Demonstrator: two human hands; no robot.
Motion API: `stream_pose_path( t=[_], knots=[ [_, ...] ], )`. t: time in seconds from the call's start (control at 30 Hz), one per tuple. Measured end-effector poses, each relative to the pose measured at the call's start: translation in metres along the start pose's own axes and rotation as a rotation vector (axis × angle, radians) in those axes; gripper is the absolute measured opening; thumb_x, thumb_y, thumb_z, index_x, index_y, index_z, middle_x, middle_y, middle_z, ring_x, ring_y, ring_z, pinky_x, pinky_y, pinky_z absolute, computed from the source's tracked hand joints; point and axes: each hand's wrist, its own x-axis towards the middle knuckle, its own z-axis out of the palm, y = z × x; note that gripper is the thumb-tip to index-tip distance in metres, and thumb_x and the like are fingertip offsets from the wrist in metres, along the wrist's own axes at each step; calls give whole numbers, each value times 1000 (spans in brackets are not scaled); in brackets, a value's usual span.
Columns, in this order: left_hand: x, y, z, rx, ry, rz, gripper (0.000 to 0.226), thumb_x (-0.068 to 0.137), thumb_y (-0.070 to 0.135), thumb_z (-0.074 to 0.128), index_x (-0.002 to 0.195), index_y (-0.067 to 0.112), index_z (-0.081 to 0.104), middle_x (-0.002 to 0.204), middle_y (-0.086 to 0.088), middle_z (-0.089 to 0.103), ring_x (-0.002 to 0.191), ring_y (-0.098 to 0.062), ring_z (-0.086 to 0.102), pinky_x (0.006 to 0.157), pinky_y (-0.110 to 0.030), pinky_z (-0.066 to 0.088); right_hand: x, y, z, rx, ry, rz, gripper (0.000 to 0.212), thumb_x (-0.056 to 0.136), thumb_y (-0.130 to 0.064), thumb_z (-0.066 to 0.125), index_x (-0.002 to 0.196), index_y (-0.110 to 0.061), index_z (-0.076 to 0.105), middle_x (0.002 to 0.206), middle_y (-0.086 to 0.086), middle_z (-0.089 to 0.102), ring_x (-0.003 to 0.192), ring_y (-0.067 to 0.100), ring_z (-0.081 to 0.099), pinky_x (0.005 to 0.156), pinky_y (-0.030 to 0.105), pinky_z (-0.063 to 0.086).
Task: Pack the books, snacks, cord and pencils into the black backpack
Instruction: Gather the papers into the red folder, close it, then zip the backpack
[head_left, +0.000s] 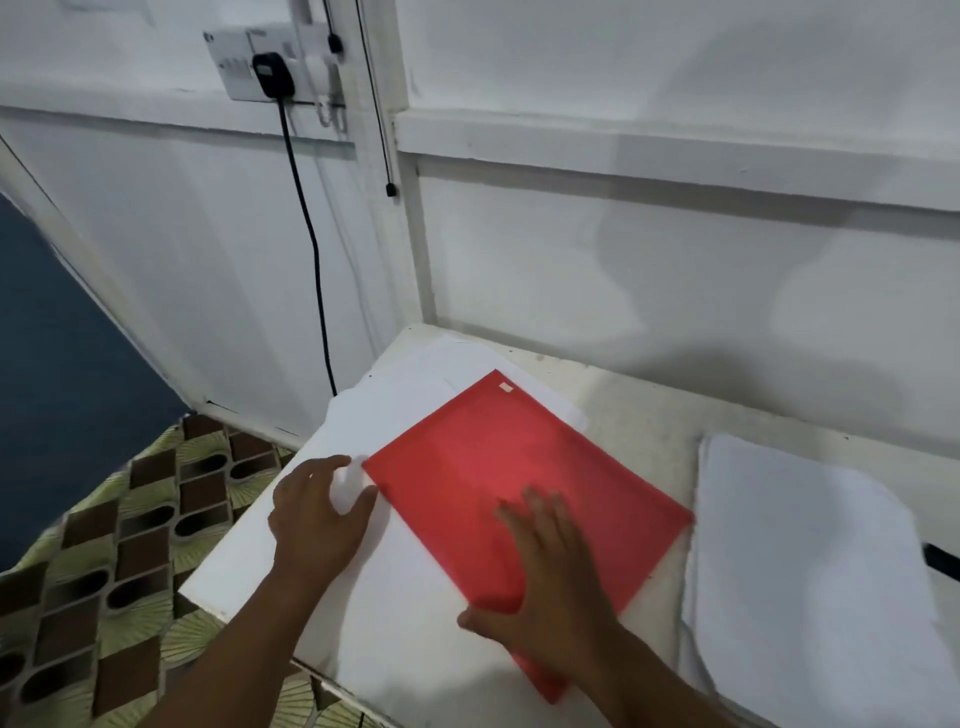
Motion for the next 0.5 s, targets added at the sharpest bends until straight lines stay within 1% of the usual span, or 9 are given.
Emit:
stream_pose_path(
  t=[0.07, 0.13, 0.2, 0.23, 0.3, 0.37, 0.4, 0.47, 0.5],
  knots=[
    [15, -12, -7, 84, -107, -136, 83, 77, 72, 64, 143, 26, 44, 152, -2, 40, 144, -30, 29, 113, -55, 26, 6, -5, 16, -62, -8, 67, 123, 55, -91, 51, 153, -42, -4, 164, -8, -12, 151, 22, -17, 121, 45, -2],
    [24, -21, -10, 165, -183, -171, 97, 71, 80, 63, 147, 27, 36, 159, 0, 28, 147, -31, 18, 115, -56, 20, 7, -3, 26, -88, 13, 100, 122, 58, -91, 50, 155, -40, -4, 165, -7, -7, 151, 21, -15, 119, 41, -8],
    [29, -34, -8, 207, -170, -122, 96, 69, 84, 59, 144, 27, 39, 157, 0, 28, 145, -31, 18, 113, -57, 23, 7, 0, 35, -92, 75, 69, 113, 64, -88, 49, 157, -37, 8, 166, -7, 1, 151, 20, -12, 117, 39, -12],
    [31, -40, -7, 208, -153, -99, 93, 70, 85, 56, 142, 27, 42, 154, 1, 30, 143, -32, 20, 113, -58, 27, 6, 1, 37, -78, 116, 43, 106, 67, -86, 49, 156, -35, 19, 165, -6, 9, 151, 21, -9, 118, 41, -10],
    [35, -49, -4, 179, -134, -86, 88, 73, 82, 56, 141, 27, 46, 151, 2, 33, 141, -32, 23, 110, -59, 31, 4, 2, 42, -44, 157, 19, 91, 73, -83, 50, 149, -34, 38, 161, -9, 24, 152, 22, 1, 121, 46, 0],
    [40, -54, -3, 113, -107, -101, 79, 75, 72, 67, 137, 26, 51, 148, 2, 37, 139, -31, 27, 109, -58, 33, 1, 2, 43, -1, 213, 18, 80, 78, -81, 49, 141, -33, 48, 155, -14, 34, 151, 18, 12, 123, 49, 9],
    [43, -54, -5, 50, -82, -102, 73, 75, 63, 74, 134, 25, 55, 144, 1, 43, 137, -31, 32, 108, -56, 34, -2, 2, 41, 42, 248, 26, 74, 80, -80, 47, 138, -34, 50, 151, -18, 37, 150, 14, 16, 123, 48, 12],
    [48, -56, -10, -112, -26, -66, 58, 75, 39, 85, 124, 19, 62, 129, -3, 58, 125, -32, 49, 103, -51, 40, -5, 1, 36, 137, 298, 68, 65, 82, -78, 47, 133, -39, 50, 146, -27, 31, 146, 5, 18, 122, 43, 15],
    [50, -58, -11, -186, -13, -57, 51, 76, 26, 86, 120, 16, 63, 120, -4, 64, 117, -31, 57, 98, -46, 44, -6, 2, 36, 163, 309, 82, 62, 82, -78, 47, 132, -41, 49, 144, -31, 28, 145, 3, 19, 121, 41, 17]
  ],
)
